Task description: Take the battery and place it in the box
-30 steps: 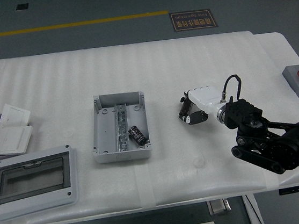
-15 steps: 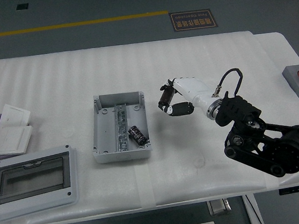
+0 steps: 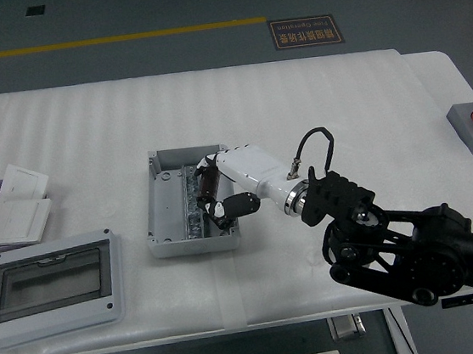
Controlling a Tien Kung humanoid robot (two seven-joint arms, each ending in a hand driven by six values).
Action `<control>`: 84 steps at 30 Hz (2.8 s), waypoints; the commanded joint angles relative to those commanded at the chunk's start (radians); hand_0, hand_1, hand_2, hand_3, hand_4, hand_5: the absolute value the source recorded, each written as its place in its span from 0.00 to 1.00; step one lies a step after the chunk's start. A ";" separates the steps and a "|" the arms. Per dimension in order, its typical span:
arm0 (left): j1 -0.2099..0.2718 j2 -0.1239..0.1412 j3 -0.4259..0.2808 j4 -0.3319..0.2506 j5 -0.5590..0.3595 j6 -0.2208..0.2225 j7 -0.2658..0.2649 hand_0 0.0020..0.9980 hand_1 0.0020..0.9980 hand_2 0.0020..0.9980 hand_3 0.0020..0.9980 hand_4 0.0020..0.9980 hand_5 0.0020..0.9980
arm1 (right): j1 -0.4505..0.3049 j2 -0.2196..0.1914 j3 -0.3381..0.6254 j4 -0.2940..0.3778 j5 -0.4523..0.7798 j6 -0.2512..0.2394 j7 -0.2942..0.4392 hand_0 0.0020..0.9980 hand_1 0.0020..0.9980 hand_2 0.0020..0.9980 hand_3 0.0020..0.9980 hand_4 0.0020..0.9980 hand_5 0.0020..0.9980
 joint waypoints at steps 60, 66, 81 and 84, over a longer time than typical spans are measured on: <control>0.024 0.033 -0.114 -0.004 0.087 -0.050 0.098 0.64 0.66 0.60 0.61 0.59 0.58 | -0.465 -0.104 0.751 -0.024 0.633 -0.284 0.575 0.66 0.68 0.67 0.68 0.67 0.45; 0.024 0.037 -0.149 -0.004 0.118 -0.058 0.113 0.65 0.67 0.62 0.62 0.61 0.61 | -0.471 -0.089 0.750 -0.046 0.748 -0.287 0.618 0.64 0.66 0.65 0.66 0.67 0.45; 0.052 0.021 -0.113 -0.002 0.052 -0.053 0.103 0.65 0.67 0.63 0.62 0.59 0.57 | -0.494 -0.078 0.784 -0.065 0.907 -0.250 0.659 0.62 0.65 0.63 0.65 0.66 0.46; 0.055 0.019 -0.102 -0.002 0.035 -0.050 0.098 0.65 0.67 0.63 0.62 0.59 0.57 | -0.501 -0.077 0.801 -0.062 0.919 -0.239 0.661 0.62 0.65 0.63 0.65 0.66 0.46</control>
